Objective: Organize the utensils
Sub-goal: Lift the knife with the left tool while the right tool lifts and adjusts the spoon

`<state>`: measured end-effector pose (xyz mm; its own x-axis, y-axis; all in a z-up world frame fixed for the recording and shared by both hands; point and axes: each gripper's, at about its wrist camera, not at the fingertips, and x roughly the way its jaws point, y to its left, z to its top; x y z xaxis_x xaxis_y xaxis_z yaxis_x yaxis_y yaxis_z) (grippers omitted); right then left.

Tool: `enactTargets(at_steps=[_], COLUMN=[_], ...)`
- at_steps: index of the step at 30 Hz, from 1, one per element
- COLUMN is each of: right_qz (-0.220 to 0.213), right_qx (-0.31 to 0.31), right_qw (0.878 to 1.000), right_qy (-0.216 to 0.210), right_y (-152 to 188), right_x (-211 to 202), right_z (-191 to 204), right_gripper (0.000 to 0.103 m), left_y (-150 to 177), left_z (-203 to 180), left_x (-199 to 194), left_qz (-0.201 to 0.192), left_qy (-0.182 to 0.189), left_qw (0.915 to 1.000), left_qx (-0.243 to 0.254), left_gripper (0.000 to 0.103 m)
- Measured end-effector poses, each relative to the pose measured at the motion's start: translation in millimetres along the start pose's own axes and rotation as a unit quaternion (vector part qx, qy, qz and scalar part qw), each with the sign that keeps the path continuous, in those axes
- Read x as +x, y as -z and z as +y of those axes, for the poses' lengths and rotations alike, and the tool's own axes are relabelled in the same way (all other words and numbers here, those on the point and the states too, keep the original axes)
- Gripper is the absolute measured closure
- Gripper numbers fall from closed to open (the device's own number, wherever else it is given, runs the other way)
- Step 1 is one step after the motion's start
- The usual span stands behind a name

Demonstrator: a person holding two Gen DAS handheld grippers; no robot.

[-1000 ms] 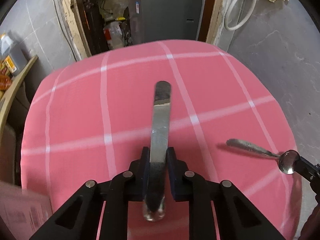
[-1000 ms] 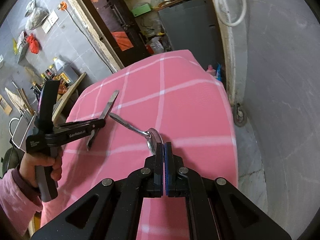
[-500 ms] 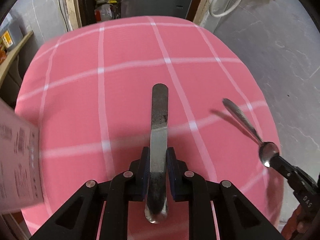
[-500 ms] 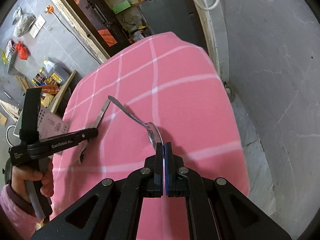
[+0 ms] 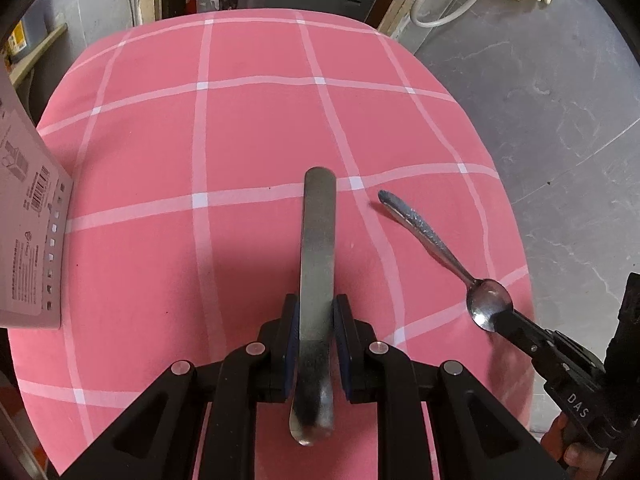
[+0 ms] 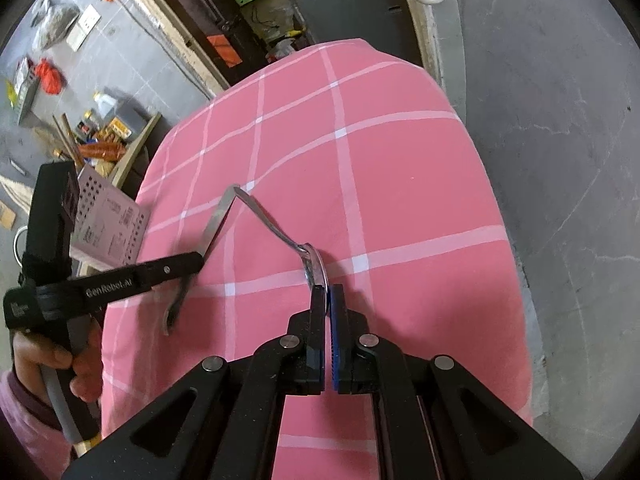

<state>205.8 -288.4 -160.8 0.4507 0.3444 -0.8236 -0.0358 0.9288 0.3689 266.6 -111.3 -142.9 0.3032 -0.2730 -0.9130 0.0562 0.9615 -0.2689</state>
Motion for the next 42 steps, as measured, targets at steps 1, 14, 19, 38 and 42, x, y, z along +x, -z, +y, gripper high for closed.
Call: enactTargets(at_steps=[1,14,19,38,42], right_qz=[0.001,0.014,0.052,0.166,0.183], right_qx=[-0.005,-0.121,-0.158,-0.294,-0.316], right_qw=[1.0,0.992,0.982,0.916,0.904], right_qy=[0.002,-0.036,-0.089,-0.217,-0.221], right_y=[-1.4,-54.4,-81.0,-117.7,-117.0], right_x=[-1.1,3.9,29.3,85.3,93.0], right_z=[0.3,5.7,10.8,42.2,52.1], right_gripper=[0.097,0.088,0.088,0.088,0.087], left_y=[-0.1,-28.4,-37.5,-37.9,-40.1], left_z=[1.2,5.2,11.5,10.3,18.5], left_x=[-0.8,10.9,14.9,15.9,16.3], left_qz=[0.001,0.016,0.023,0.025,0.032], left_qy=[0.0,0.021,0.049,0.075,0.092], left_qw=[1.0,0.9993,0.9983,0.9961,0.9951], left_qx=[-0.001,0.028,0.024,0.039,0.017], left_gripper=[0.086,0.079,0.079,0.08,0.08])
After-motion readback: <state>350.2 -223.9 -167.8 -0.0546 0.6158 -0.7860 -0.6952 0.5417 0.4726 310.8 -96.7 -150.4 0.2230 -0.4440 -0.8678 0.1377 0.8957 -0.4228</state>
